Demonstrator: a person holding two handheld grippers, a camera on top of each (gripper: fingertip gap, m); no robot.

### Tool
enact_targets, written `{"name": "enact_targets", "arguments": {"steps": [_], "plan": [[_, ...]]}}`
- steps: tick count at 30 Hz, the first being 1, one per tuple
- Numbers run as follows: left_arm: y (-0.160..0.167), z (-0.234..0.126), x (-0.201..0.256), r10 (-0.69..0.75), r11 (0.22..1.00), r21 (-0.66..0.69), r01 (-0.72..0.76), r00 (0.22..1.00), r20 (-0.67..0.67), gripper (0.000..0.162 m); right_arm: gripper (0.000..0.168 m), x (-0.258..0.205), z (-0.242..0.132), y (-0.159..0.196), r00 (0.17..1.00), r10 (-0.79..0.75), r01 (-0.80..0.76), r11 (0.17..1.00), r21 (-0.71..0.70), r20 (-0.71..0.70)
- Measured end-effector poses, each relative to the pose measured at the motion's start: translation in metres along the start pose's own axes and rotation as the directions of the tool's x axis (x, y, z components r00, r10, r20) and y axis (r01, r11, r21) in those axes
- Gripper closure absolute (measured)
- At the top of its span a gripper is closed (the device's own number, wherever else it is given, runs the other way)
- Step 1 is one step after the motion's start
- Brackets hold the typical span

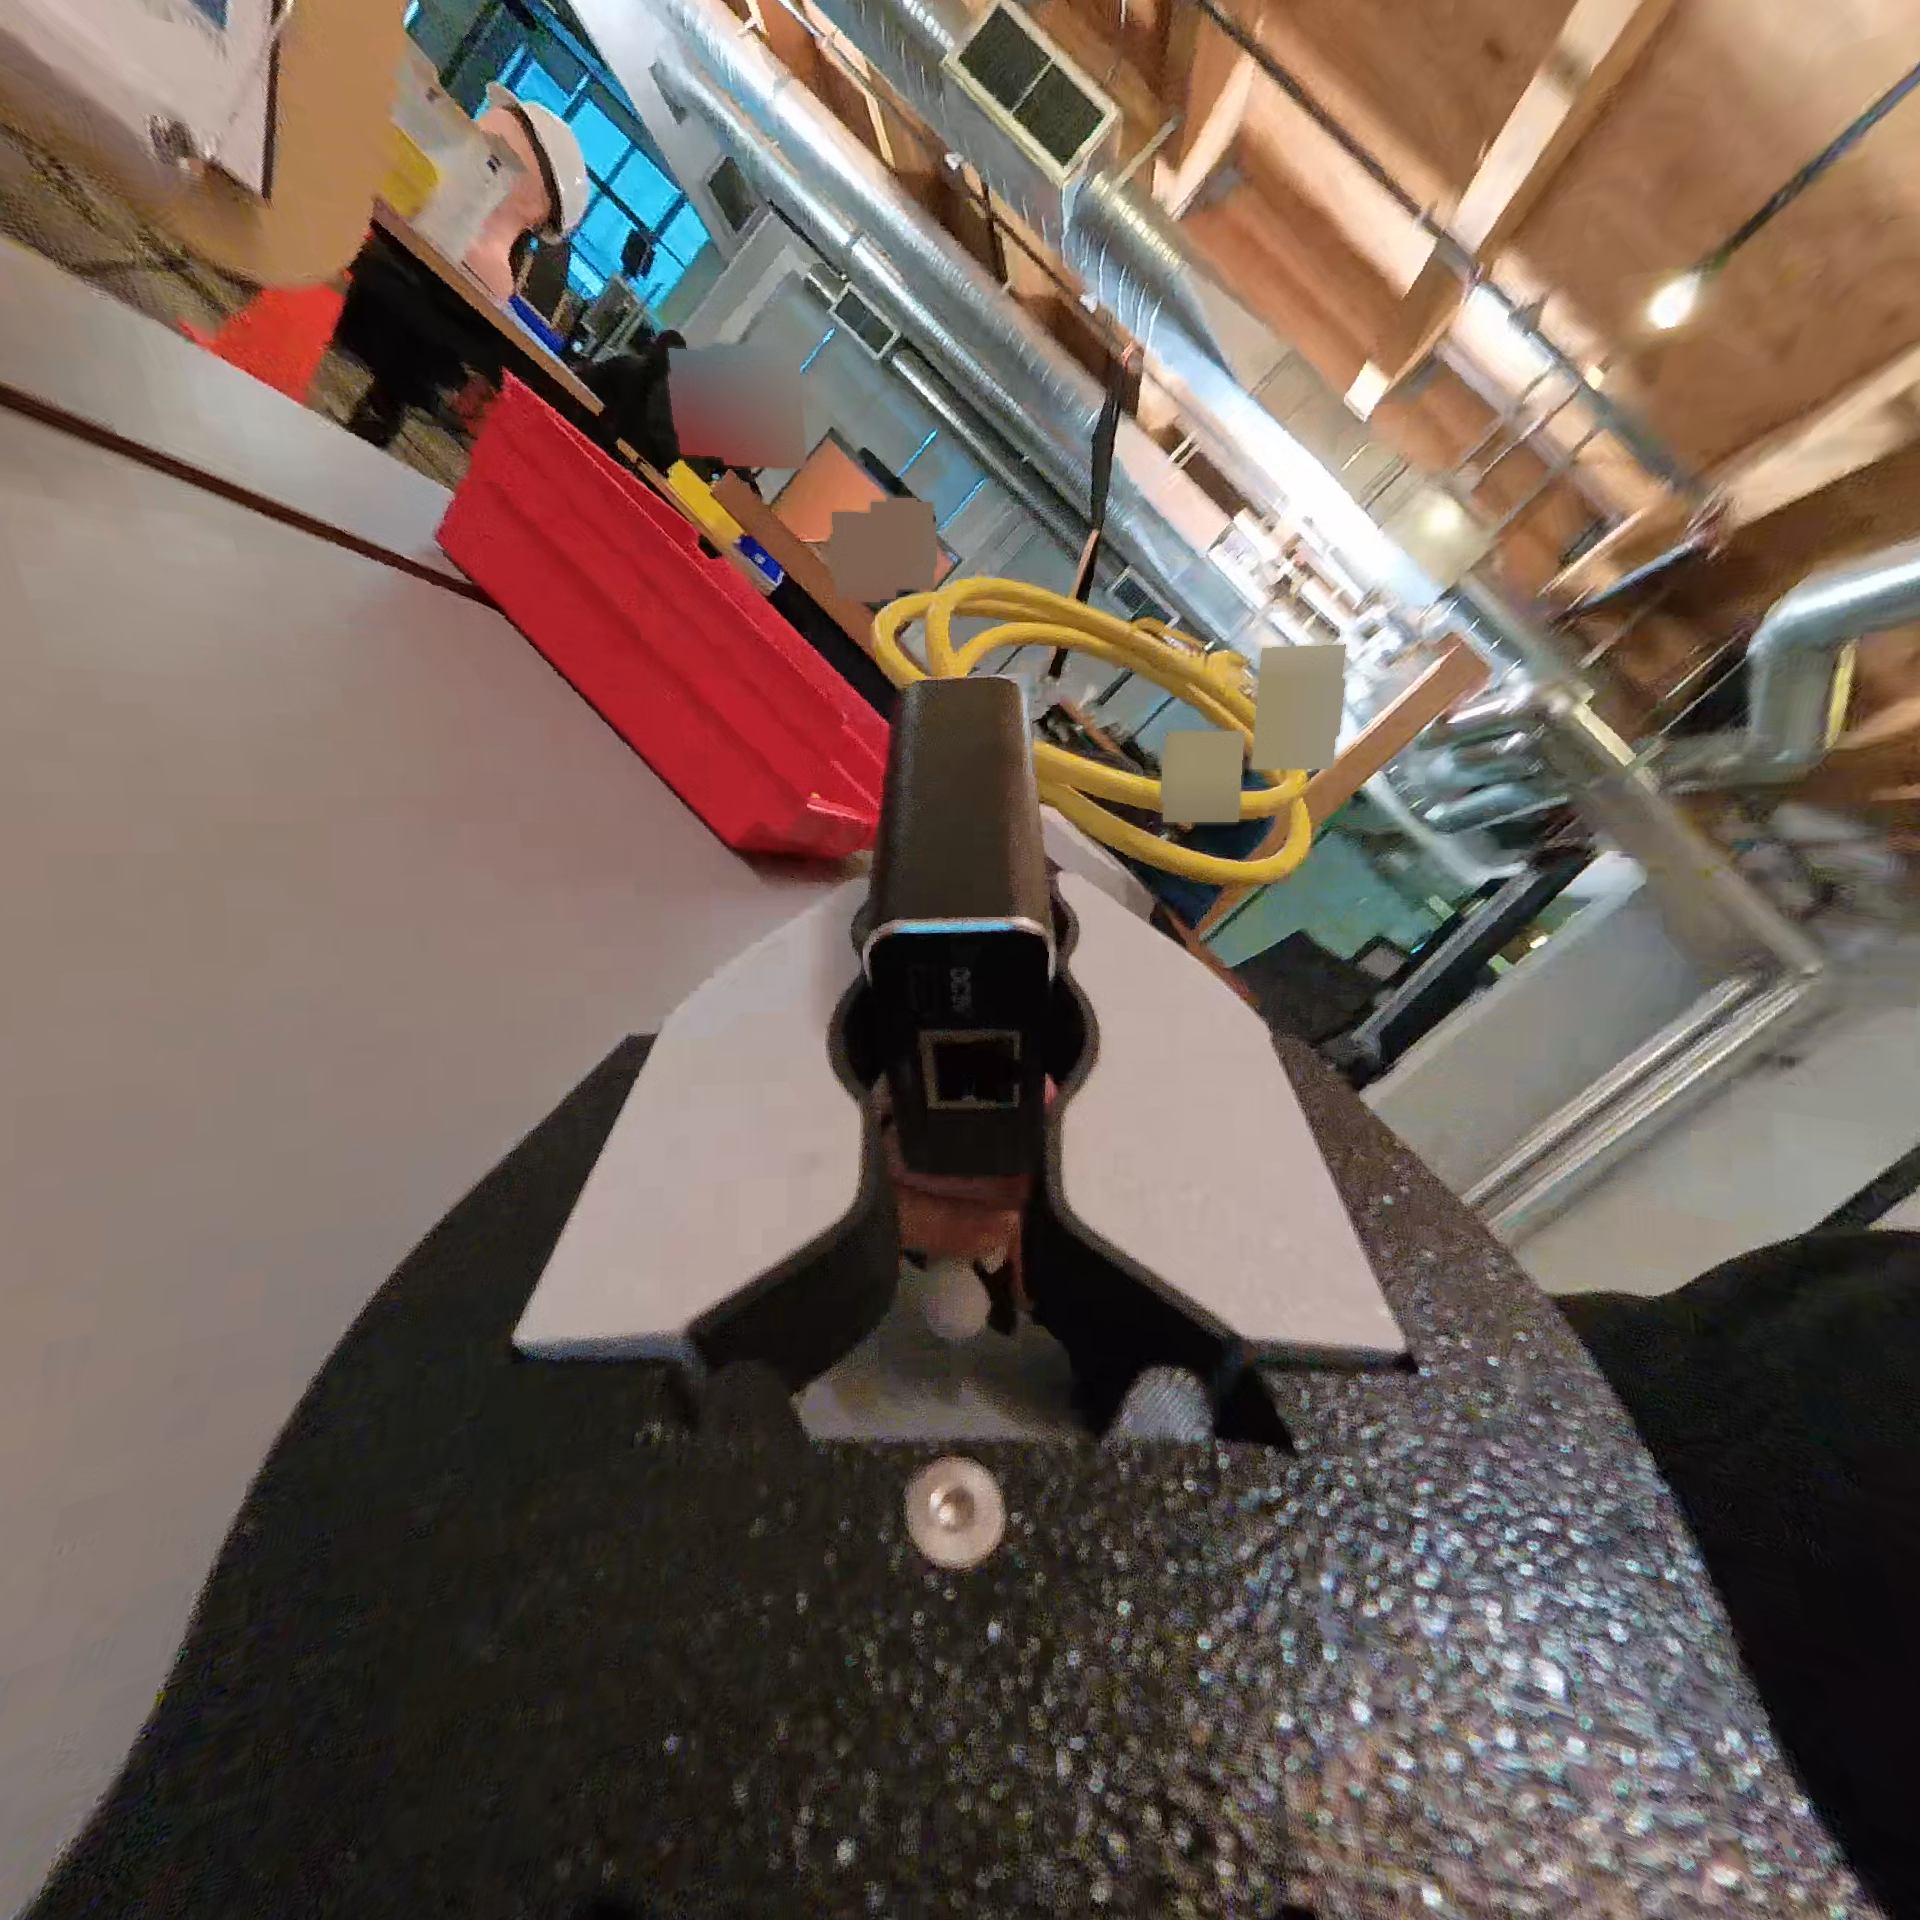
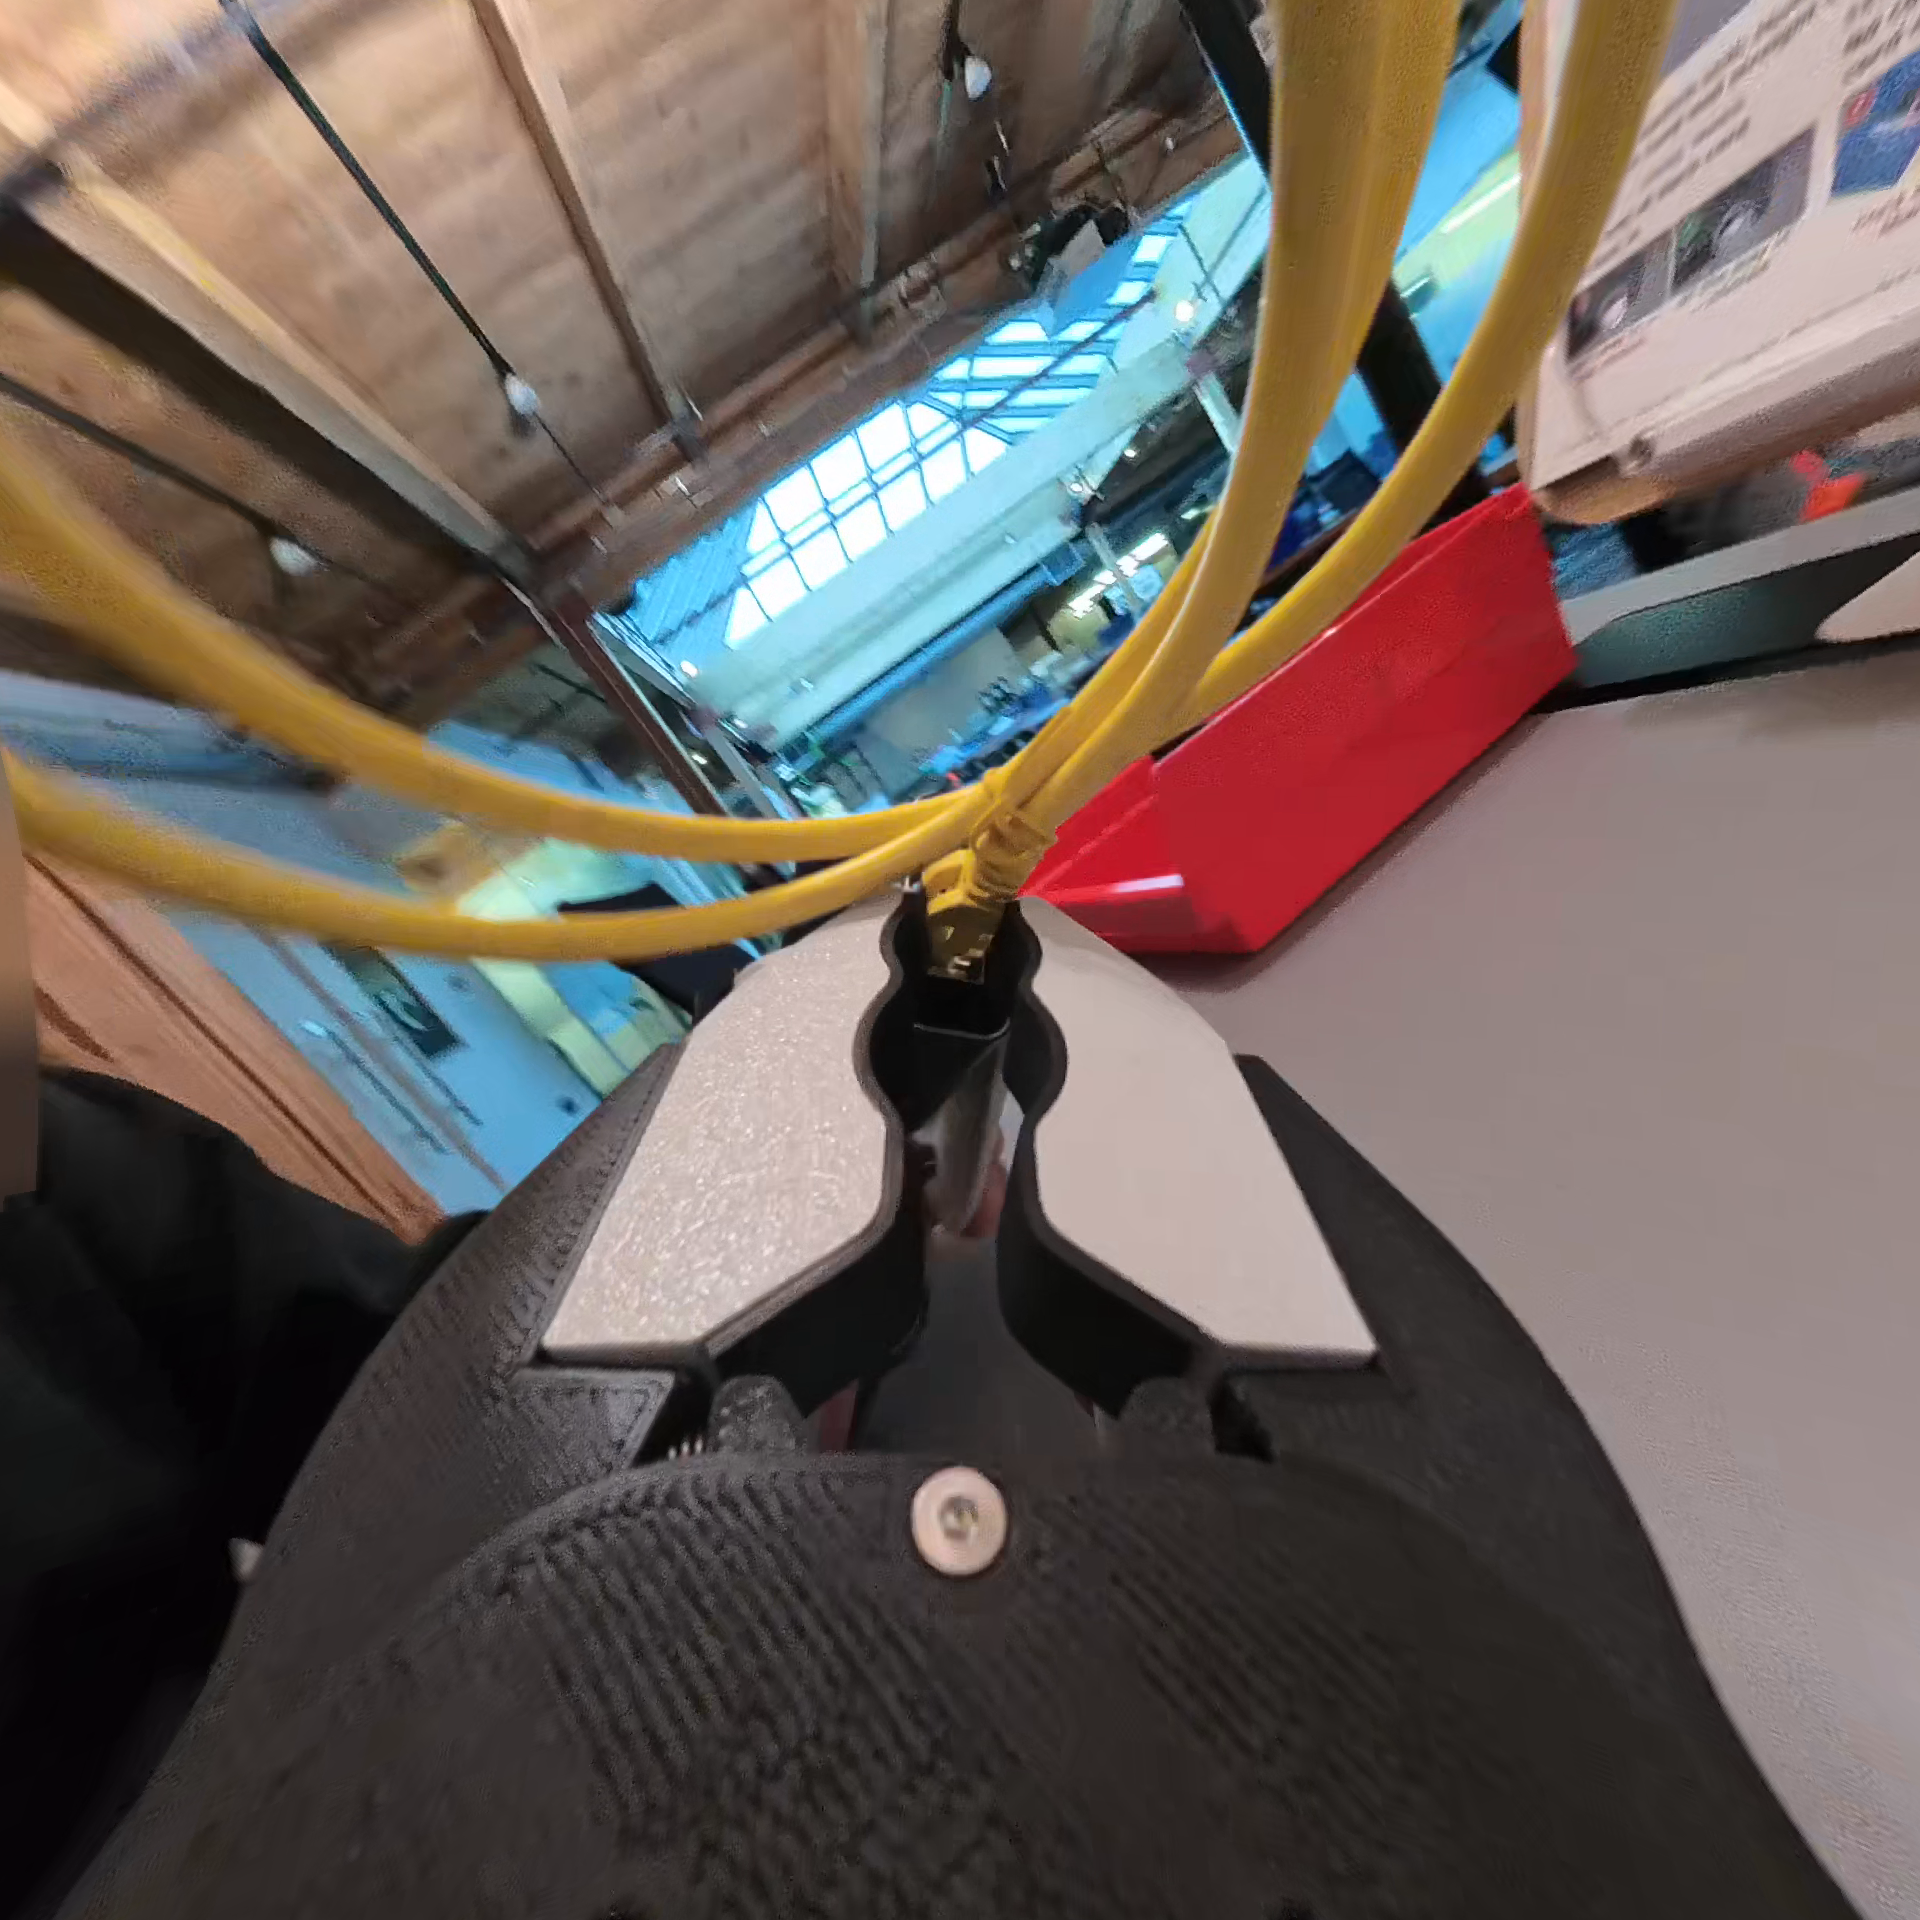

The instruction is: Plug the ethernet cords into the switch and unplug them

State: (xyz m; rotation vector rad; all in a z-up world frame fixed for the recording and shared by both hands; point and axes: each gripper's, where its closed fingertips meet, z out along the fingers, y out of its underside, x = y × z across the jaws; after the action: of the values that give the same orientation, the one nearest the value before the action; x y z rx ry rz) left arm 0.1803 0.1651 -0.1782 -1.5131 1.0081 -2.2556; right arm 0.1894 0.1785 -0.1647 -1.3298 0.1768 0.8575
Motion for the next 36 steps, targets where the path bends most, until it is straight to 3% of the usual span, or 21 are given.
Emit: {"name": "enact_targets", "arguments": {"steps": [2,3,7,11,17,21,25,32,36], "plan": [[-0.005,-0.001,0.005,0.139,0.990,-0.018,-0.138,0.990,0.026,0.136,0.153,-0.007,0.003,-0.003,0.997,0.052,-0.054,0.998,0.036,0.053],[-0.007,-0.001,0.008,0.132,0.991,-0.015,-0.131,0.991,0.020,0.136,0.153,-0.009,0.003,-0.006,0.993,0.087,-0.091,0.995,0.048,0.075],[-0.004,0.000,0.007,-0.152,0.988,0.031,0.154,0.985,-0.076,0.135,0.154,-0.007,0.002,-0.006,0.996,0.080,-0.082,0.996,0.036,0.045],[-0.005,-0.001,0.007,0.084,0.995,-0.045,-0.084,0.996,0.000,0.135,0.154,-0.007,0.002,-0.005,0.997,0.061,-0.062,0.998,0.020,0.043],[-0.004,-0.002,0.008,-0.013,0.999,-0.031,0.011,0.997,-0.074,0.135,0.154,-0.009,0.002,-0.005,1.000,0.014,-0.014,1.000,-0.020,0.022],[-0.013,-0.003,0.031,0.133,0.991,-0.009,-0.136,0.981,-0.141,0.136,0.154,-0.033,0.006,-0.015,0.987,-0.138,0.140,0.990,-0.027,0.080],[-0.019,-0.003,0.054,0.185,0.983,0.065,-0.174,0.954,-0.234,0.135,0.154,-0.059,0.008,-0.025,0.965,-0.222,0.225,0.974,-0.001,0.143],[-0.030,-0.006,0.073,0.300,0.954,0.094,-0.286,0.928,-0.221,0.135,0.154,-0.077,0.010,-0.033,0.952,-0.248,0.247,0.969,0.028,0.182],[-0.041,-0.012,0.071,0.318,0.947,0.121,-0.298,0.926,-0.203,0.136,0.146,-0.078,0.012,-0.033,0.955,-0.240,0.241,0.970,0.015,0.173]]}}
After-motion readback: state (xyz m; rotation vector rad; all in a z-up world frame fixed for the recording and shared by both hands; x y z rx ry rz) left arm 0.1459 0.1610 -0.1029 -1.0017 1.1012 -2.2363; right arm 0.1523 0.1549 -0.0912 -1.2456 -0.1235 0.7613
